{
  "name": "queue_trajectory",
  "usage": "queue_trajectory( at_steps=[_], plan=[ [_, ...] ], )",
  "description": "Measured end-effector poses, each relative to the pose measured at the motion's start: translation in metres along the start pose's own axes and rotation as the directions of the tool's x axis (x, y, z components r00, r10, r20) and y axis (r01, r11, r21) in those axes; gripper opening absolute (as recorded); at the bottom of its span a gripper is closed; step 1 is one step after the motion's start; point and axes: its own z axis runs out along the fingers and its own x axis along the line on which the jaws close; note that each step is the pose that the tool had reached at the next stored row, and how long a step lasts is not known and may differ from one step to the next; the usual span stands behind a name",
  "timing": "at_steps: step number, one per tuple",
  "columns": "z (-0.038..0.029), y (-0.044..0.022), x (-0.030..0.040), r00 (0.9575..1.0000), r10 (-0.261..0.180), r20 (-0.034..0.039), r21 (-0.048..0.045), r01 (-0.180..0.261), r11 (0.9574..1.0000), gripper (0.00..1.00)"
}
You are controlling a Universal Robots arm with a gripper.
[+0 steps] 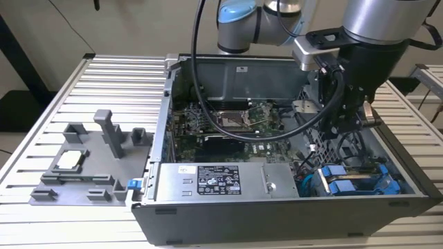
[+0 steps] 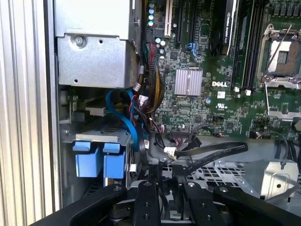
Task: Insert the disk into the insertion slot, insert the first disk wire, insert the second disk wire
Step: 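Insert the first disk wire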
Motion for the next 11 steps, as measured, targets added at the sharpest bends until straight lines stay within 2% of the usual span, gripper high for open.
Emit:
queue_trajectory(
  at_steps=[2,7,9,10,11],
  plan=[
    [0.0002,0.0001,0.0000,1.0000,-0.002,-0.0026,0.0008,0.002,1.0000,0.27],
    [0.0001,0.0002,0.0000,1.0000,-0.002,-0.0029,0.0009,0.002,1.0000,0.27],
    [0.0001,0.0003,0.0000,1.0000,-0.002,-0.0029,0.0009,0.002,1.0000,0.24],
    [0.0001,0.0003,0.0000,1.0000,-0.002,-0.0030,0.0009,0.002,1.0000,0.17],
    [0.0001,0.0003,0.0000,1.0000,-0.002,-0.0030,0.0009,0.002,1.0000,0.17]
  ],
)
